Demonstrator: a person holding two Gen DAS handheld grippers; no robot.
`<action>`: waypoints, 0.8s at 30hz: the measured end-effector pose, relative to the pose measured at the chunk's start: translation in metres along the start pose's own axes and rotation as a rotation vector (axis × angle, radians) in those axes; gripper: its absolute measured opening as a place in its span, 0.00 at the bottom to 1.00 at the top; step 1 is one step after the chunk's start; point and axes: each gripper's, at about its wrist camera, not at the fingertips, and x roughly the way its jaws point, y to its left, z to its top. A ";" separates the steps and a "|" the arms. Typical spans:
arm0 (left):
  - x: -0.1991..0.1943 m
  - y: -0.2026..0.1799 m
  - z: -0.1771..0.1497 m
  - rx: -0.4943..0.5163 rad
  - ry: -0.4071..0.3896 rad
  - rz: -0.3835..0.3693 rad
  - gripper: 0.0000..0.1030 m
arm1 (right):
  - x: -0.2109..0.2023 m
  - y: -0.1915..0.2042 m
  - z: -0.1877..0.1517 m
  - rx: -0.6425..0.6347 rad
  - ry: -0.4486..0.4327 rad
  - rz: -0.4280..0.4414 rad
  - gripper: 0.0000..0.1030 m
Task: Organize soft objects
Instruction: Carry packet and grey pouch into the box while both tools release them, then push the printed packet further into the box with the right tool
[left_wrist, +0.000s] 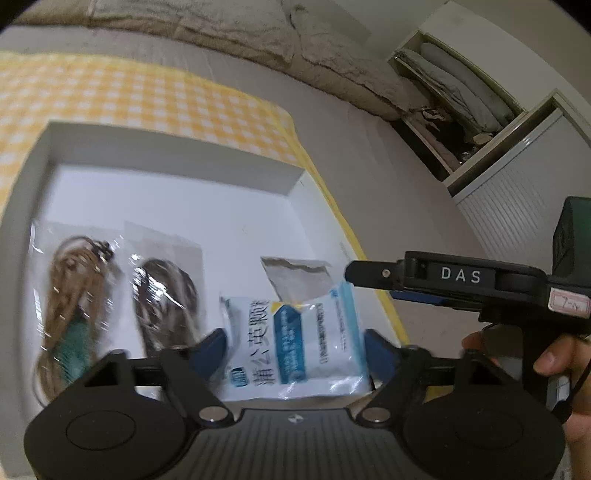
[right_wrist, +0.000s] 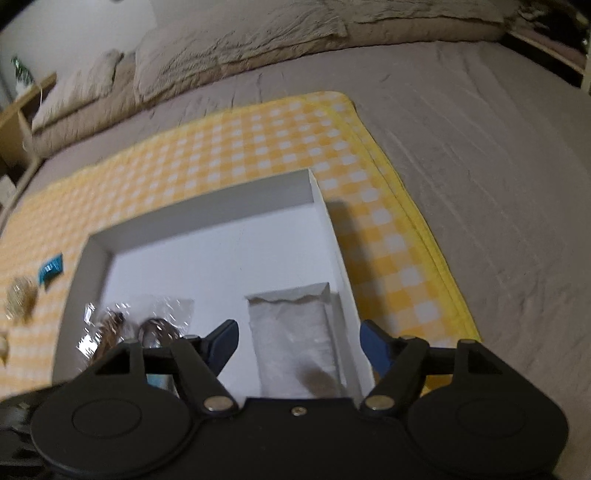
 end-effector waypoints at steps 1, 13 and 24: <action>0.000 -0.001 -0.001 -0.003 -0.001 0.011 0.90 | -0.001 0.001 0.000 -0.003 -0.004 0.003 0.71; -0.014 -0.008 -0.009 0.132 0.031 0.054 0.90 | 0.004 0.007 -0.006 -0.082 0.038 -0.018 0.71; -0.047 -0.004 -0.012 0.265 0.051 0.141 0.89 | -0.005 0.020 -0.018 -0.225 0.163 0.094 0.31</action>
